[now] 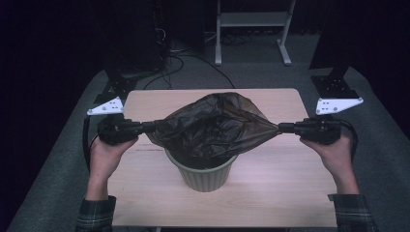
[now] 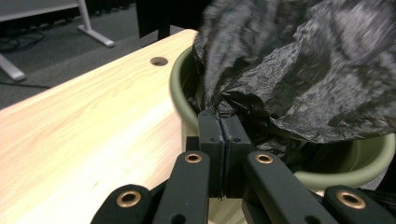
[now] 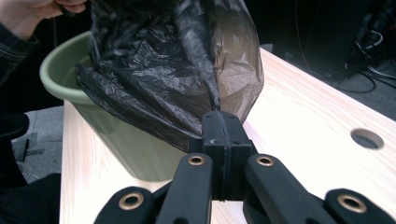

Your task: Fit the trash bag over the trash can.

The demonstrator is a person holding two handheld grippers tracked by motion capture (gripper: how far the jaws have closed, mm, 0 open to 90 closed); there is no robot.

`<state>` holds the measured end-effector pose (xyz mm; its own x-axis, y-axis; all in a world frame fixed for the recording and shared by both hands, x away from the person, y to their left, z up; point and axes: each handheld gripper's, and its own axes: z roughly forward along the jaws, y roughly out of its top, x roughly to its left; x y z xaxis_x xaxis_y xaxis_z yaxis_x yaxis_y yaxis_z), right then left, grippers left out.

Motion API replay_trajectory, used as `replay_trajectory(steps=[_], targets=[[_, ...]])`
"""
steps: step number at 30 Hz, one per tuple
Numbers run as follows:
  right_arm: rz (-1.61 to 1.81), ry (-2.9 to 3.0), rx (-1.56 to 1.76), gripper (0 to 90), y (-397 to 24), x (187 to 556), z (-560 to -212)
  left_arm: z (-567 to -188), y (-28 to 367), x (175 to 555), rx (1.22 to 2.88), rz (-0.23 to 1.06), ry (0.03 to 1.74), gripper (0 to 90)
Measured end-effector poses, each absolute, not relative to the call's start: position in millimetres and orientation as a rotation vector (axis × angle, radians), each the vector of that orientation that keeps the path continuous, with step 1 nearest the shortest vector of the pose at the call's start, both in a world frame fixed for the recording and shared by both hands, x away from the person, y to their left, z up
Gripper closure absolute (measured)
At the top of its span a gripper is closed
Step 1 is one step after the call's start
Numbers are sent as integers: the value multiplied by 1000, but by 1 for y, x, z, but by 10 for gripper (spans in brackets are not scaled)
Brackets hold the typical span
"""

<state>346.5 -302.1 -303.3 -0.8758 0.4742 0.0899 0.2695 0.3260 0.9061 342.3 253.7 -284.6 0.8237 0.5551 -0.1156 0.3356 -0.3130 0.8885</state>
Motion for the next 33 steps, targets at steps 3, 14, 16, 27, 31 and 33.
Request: replay_trajectory(steps=[3, 14, 16, 27, 31, 33], targets=[[1561, 2397, 712, 899, -310, 345, -308, -291, 261, 342, 1924, 249, 688, 892], [1493, 2370, 826, 898, -337, 345, -325, -310, 279, 341, 1919, 236, 763, 872], [1503, 2355, 808, 813, -335, 345, -322, -311, 278, 340, 1915, 237, 761, 795], [1616, 2317, 633, 625, -300, 338, -286, -283, 278, 323, 1864, 239, 654, 337], [1648, 2343, 568, 588, -277, 339, -282, -272, 270, 321, 1860, 238, 613, 302], [1665, 2361, 527, 580, -264, 340, -281, -268, 266, 321, 1866, 237, 599, 302]])
